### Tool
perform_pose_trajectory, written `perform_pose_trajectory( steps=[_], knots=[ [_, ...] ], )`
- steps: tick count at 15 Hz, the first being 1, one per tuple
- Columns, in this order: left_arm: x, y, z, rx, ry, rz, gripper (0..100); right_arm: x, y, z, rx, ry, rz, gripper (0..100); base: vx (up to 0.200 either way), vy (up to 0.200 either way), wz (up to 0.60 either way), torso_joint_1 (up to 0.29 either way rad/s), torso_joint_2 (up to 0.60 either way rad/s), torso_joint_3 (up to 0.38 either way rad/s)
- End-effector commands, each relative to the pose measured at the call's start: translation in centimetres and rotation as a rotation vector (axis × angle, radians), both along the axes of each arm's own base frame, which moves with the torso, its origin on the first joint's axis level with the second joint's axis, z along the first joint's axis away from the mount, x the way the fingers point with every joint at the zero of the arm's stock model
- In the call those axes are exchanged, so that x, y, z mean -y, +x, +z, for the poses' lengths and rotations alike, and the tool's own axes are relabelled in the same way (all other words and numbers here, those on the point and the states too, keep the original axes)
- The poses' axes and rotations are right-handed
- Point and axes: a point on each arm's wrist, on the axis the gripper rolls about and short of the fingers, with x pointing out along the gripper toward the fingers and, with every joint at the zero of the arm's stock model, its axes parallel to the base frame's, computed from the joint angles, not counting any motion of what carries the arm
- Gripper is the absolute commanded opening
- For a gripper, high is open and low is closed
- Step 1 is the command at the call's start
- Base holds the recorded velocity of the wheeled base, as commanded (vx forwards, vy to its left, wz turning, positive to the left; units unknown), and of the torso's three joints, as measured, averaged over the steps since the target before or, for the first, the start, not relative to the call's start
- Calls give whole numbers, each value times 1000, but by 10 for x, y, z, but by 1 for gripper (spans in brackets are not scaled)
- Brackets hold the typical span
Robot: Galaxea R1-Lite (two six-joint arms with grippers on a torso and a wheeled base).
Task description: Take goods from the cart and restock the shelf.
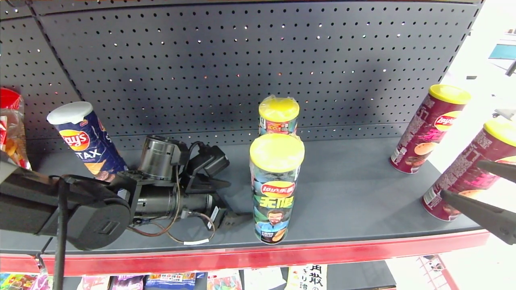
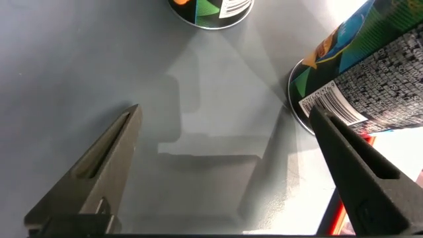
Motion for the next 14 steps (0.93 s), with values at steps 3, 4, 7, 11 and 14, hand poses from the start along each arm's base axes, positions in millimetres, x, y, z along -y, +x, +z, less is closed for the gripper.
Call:
perform_pose_trajectory(
  steps=[3,4,7,11,14],
  knots=[
    [1,1,0,3,-2,-2,100,0,1,0,-2,-1,0,100,0,0,0,0,0,0],
    [2,2,0,2,-1,-3,100,0,1,0,-4,-2,0,100,0,0,0,0,0,0],
    [3,4,-1,2,-1,-2,100,0,1,0,-4,-2,0,100,0,0,0,0,0,0],
    [4,5,0,4,-4,-5,100,0,1,-1,-7,-3,0,100,0,0,0,0,0,0],
    [4,5,0,4,-4,-5,100,0,1,-1,-8,-3,0,100,0,0,0,0,0,0]
  ],
)
